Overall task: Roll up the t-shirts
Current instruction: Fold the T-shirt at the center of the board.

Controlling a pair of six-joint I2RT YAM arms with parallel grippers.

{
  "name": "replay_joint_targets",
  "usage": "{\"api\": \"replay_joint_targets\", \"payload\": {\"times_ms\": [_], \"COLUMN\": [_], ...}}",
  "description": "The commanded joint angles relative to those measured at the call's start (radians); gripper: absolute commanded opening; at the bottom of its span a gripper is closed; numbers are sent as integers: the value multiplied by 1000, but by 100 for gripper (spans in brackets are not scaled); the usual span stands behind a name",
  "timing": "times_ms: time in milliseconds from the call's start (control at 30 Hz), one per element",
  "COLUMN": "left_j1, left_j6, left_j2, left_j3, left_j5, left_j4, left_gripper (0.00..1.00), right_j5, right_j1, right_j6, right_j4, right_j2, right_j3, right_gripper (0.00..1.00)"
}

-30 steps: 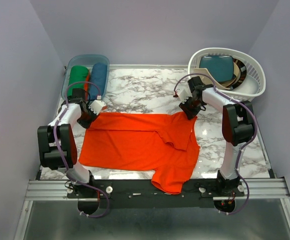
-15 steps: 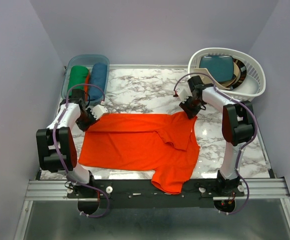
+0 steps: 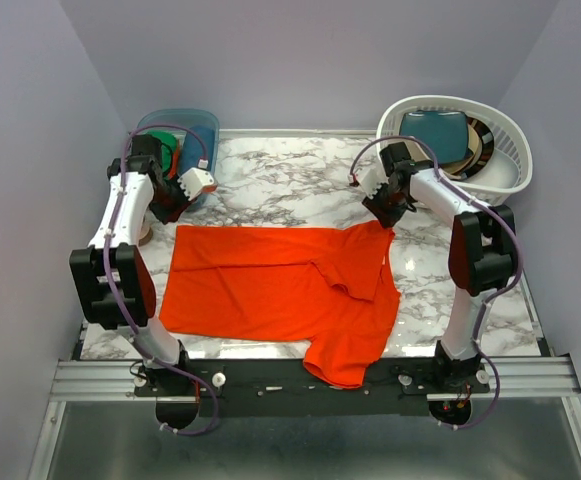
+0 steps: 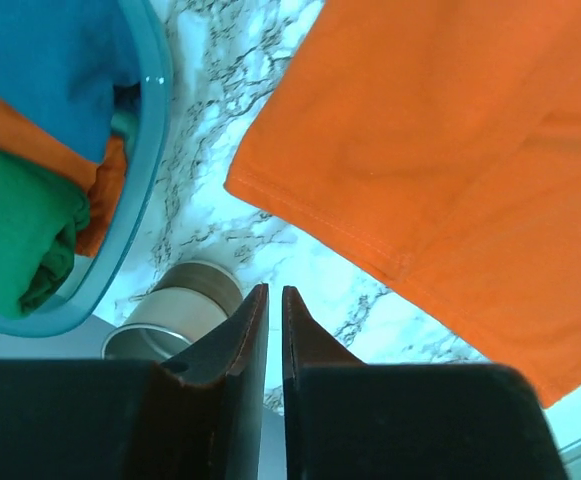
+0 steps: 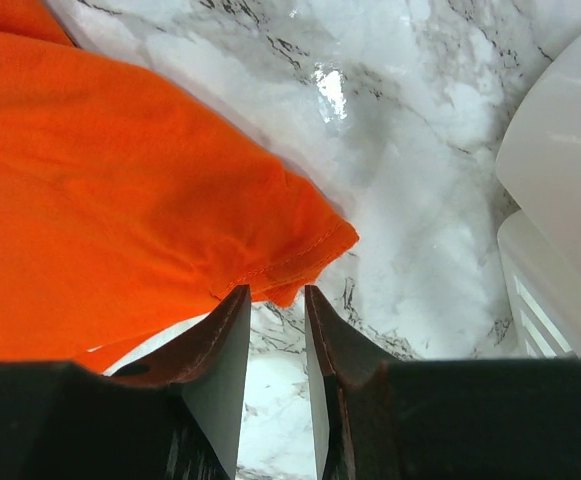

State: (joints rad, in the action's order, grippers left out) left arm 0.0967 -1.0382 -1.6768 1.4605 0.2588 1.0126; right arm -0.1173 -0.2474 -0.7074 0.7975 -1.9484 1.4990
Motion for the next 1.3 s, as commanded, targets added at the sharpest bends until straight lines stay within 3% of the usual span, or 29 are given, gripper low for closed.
{"api": "replay_joint_targets", "payload": {"times_ms": [0,67,200,433,600,833,1100,1267], "left_j1": [-8,-28,-94,-94,-95,-94,-95,-94], "left_j6": [-36,-28,104,158,158,162,190,208], "left_j2": [3,0,-35,-118,-176,-245,-288,-173], "left_j3": [17,-58,-172,-287,-296,-269,-175,-167], "left_j5": [85,74,13,-93,-181,-227,-213,-129], "left_j4": [124,46,-158,-380,-440,-505,-500,-442], "left_gripper": [17,15,0,0,0,0,0,6], "right_j5": [11,-2,13,62,162,278,375,351], "right_j1": [-6,-12,-32,-72,-87,-90,-89,-93], "right_j6": [-15,-26,-76,-263,-375,-417,-507,-440], "right_j4": [23,25,6,-24,-89,-101,-230,-153], "right_j2": [14,9,-10,-24,-69,-165,-221,-190], "right_j3": [13,15,6,-42,-80,27,70,148], "right_gripper": [37,37,34,25,23,20,19,22]}}
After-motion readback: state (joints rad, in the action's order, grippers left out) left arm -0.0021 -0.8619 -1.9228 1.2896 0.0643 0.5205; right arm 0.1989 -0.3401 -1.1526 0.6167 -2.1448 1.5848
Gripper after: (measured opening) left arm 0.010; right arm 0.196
